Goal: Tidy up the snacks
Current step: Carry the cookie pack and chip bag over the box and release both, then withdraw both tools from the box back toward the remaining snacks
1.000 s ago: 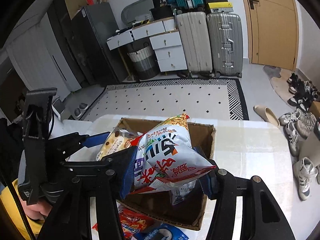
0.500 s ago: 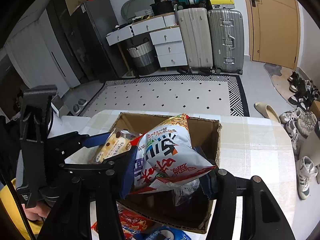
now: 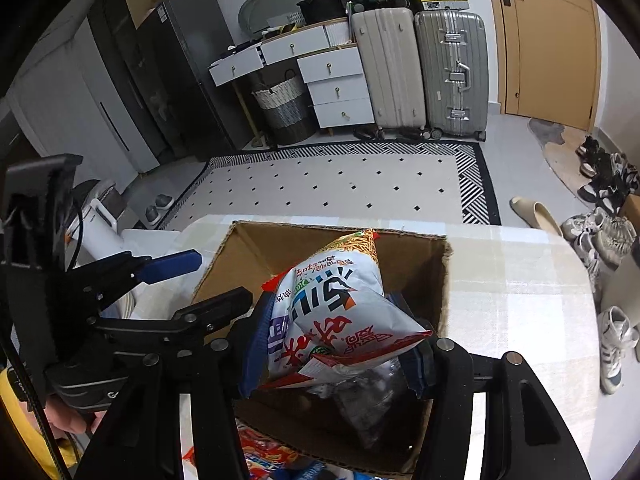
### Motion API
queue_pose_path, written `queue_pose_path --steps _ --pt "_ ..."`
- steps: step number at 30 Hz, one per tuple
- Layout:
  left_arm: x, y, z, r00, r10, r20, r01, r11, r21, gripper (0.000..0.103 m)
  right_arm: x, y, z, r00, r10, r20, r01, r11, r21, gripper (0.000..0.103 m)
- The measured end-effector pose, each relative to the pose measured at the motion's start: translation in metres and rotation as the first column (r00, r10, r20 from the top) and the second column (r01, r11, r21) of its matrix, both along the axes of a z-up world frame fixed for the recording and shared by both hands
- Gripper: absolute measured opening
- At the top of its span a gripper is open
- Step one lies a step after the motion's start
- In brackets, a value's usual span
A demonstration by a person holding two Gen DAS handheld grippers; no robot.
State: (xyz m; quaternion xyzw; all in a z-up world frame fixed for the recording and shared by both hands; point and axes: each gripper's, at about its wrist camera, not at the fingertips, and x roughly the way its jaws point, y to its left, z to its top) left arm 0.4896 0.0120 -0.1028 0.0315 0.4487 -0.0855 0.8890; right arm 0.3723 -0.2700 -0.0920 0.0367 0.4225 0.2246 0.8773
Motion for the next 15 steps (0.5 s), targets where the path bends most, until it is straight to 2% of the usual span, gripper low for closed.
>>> queue_pose_path --steps 5,9,15 --pt "-0.014 0.007 0.011 1.0 0.012 0.009 -0.012 1.0 0.015 0.066 -0.002 0.004 0.0 1.0 -0.009 0.013 0.009 1.0 -0.009 0.057" --pt "-0.029 0.014 0.016 1.0 0.015 0.011 -0.015 1.0 0.007 0.066 -0.005 0.001 -0.001 1.0 -0.021 -0.009 0.021 1.0 0.003 0.057" --pt "-0.049 0.02 0.031 1.0 0.012 0.013 -0.012 1.0 -0.003 0.066 -0.018 -0.002 0.021 0.998 -0.03 0.049 0.032 0.999 -0.034 0.057"
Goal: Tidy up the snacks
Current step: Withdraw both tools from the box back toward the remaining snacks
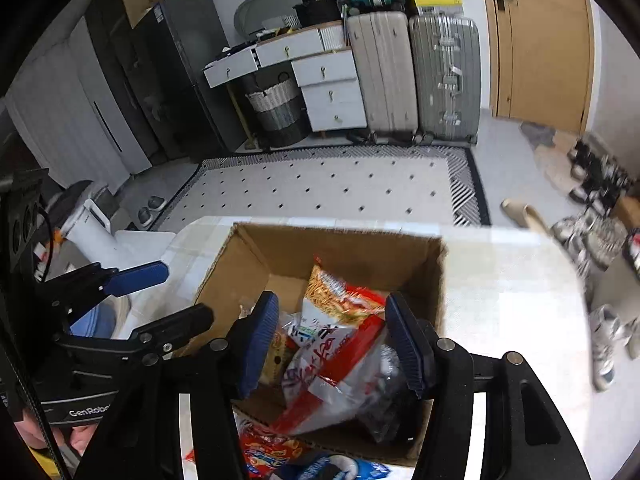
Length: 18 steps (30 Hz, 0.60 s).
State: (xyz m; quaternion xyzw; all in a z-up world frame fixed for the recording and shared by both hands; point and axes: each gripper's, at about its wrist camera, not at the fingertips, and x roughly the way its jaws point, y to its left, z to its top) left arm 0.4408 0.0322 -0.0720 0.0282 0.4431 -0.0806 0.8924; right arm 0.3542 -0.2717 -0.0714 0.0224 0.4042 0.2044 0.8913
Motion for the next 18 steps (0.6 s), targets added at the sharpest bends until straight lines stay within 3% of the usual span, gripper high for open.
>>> queue_pose_path --steps 3,6,12,15,18 --pt "-0.015 0.002 0.012 1.0 0.005 0.011 -0.005 1.0 -0.004 0.068 -0.013 -0.009 0.019 1.0 -0.013 0.02 0.013 0.999 0.037 0.057" --pt "-0.033 0.009 0.026 0.999 0.019 0.035 -0.017 0.997 -0.069 0.078 -0.033 -0.017 0.036 0.999 -0.009 0.045 0.006 0.997 0.075 0.057" --pt "-0.086 0.015 0.039 0.998 0.054 0.043 -0.047 0.988 -0.148 0.078 -0.107 -0.037 0.056 0.994 -0.021 0.11 0.004 0.989 0.151 0.058" --pt "-0.121 0.014 0.046 0.995 0.065 0.071 -0.052 0.985 -0.162 0.079 -0.152 -0.045 0.062 0.991 0.006 0.132 -0.026 0.988 0.15 0.061" --pt "-0.152 0.01 0.053 0.994 0.054 0.097 -0.037 0.985 -0.168 0.08 -0.195 -0.051 0.068 0.983 0.002 0.181 -0.025 0.992 0.125 0.073"
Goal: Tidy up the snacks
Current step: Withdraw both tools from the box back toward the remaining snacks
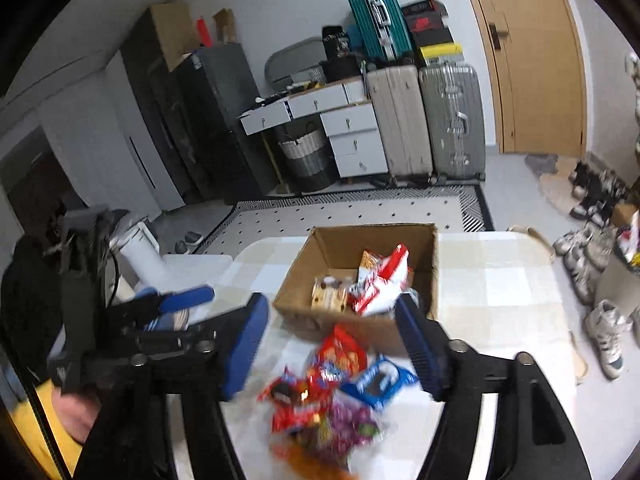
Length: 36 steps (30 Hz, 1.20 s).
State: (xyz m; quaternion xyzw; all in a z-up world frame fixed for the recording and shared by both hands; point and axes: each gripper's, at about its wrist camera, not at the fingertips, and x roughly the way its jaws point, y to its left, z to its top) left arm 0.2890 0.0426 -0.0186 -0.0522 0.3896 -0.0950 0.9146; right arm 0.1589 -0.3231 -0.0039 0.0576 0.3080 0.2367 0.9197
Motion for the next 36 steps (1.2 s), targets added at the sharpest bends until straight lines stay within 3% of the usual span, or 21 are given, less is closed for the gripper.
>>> queue_pose_path --steps 3,6,8,11,15,16,17,20,24,29,36 --pt "-0.033 -0.002 0.009 0.999 -0.011 0.038 0.011 1.0 0.021 0.08 -0.046 -0.009 0.0 0.999 0.001 0.04 -0.001 1.0 0.013 0.075" --pt "-0.064 -0.003 0.018 0.996 -0.011 0.083 0.01 1.0 0.004 0.084 -0.084 -0.02 -0.002 0.995 -0.029 0.093 0.026 0.999 0.035 0.091" --pt "-0.089 -0.001 0.016 0.993 0.005 0.115 -0.005 1.0 0.0 0.089 -0.115 -0.026 -0.004 0.98 -0.101 0.171 0.098 0.995 0.025 0.097" --pt "-0.121 0.004 0.007 0.989 0.03 0.142 -0.034 0.999 0.026 0.091 -0.151 -0.033 -0.008 0.963 -0.122 0.241 0.116 0.993 0.039 0.099" --pt "-0.159 0.019 -0.005 0.987 0.068 0.145 -0.063 0.997 -0.035 0.092 -0.179 -0.039 -0.022 0.967 -0.116 0.228 0.096 0.99 0.1 0.102" --pt "-0.171 0.024 -0.008 0.985 0.082 0.149 -0.072 0.995 -0.073 0.101 -0.185 -0.04 -0.028 0.969 -0.119 0.217 0.095 0.989 0.117 0.102" --pt "-0.18 0.029 -0.01 0.983 0.098 0.154 -0.084 0.992 -0.095 0.102 -0.191 -0.04 -0.034 0.971 -0.113 0.209 0.085 0.987 0.138 0.102" --pt "-0.206 0.039 -0.022 0.978 0.134 0.158 -0.112 0.983 -0.143 0.102 -0.202 -0.036 -0.047 0.97 -0.116 0.213 0.089 0.987 0.132 0.102" --pt "-0.236 0.04 -0.043 0.979 0.132 0.155 -0.106 0.98 -0.166 0.102 -0.222 -0.026 -0.068 0.975 -0.062 0.212 0.038 0.993 0.116 0.102" --pt "-0.268 0.029 -0.071 0.974 0.128 0.186 -0.102 0.985 -0.141 0.102 -0.225 -0.013 -0.089 0.984 -0.03 0.178 0.019 0.998 0.063 0.102" --pt "-0.256 0.022 -0.101 0.989 0.105 0.106 -0.088 0.984 -0.156 0.102 -0.211 -0.004 -0.112 0.995 -0.01 0.099 0.003 0.998 0.068 0.102"
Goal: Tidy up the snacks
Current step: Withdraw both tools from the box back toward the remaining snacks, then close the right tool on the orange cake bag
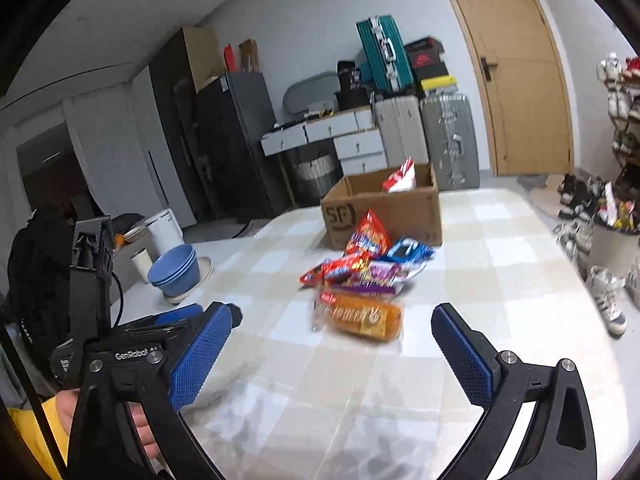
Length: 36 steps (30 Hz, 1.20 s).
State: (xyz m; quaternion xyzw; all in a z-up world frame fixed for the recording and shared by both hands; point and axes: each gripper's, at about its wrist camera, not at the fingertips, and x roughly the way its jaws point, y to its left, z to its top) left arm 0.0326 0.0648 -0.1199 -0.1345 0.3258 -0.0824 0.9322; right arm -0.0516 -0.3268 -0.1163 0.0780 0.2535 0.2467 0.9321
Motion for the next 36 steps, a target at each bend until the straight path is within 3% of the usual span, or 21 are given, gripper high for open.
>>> queue_pose_path --steps 4,10,15,19,22,29,36 --pt "0.012 -0.003 -0.013 1.0 -0.003 -0.004 0.003 1.0 0.02 0.102 0.026 0.003 -0.017 0.997 0.015 -0.07 -0.015 1.0 -0.006 0.102" --pt "0.031 -0.003 -0.034 1.0 -0.003 -0.02 0.004 1.0 0.015 0.102 0.089 0.009 -0.045 0.985 -0.028 -0.172 0.013 0.996 -0.085 0.102" --pt "0.046 -0.003 -0.045 0.999 -0.009 -0.043 0.01 1.0 0.018 0.102 0.133 0.021 -0.067 0.963 0.027 -0.268 -0.051 0.995 -0.083 0.102" --pt "0.057 0.001 -0.049 0.999 -0.005 -0.053 0.005 1.0 -0.005 0.102 0.155 0.036 -0.079 0.948 0.09 -0.304 -0.119 0.99 -0.077 0.092" --pt "0.064 0.002 -0.054 0.998 -0.006 -0.057 0.005 1.0 -0.014 0.102 0.163 0.042 -0.089 0.937 0.094 -0.336 -0.13 0.988 -0.087 0.074" --pt "0.076 0.003 -0.062 0.996 -0.017 -0.082 0.014 0.999 -0.038 0.102 0.155 0.04 -0.096 0.928 0.121 -0.353 -0.15 0.987 -0.055 0.052" --pt "0.082 0.002 -0.066 0.997 -0.012 -0.082 0.008 0.999 -0.042 0.102 0.138 0.029 -0.094 0.931 0.138 -0.338 -0.14 0.99 0.019 0.042"
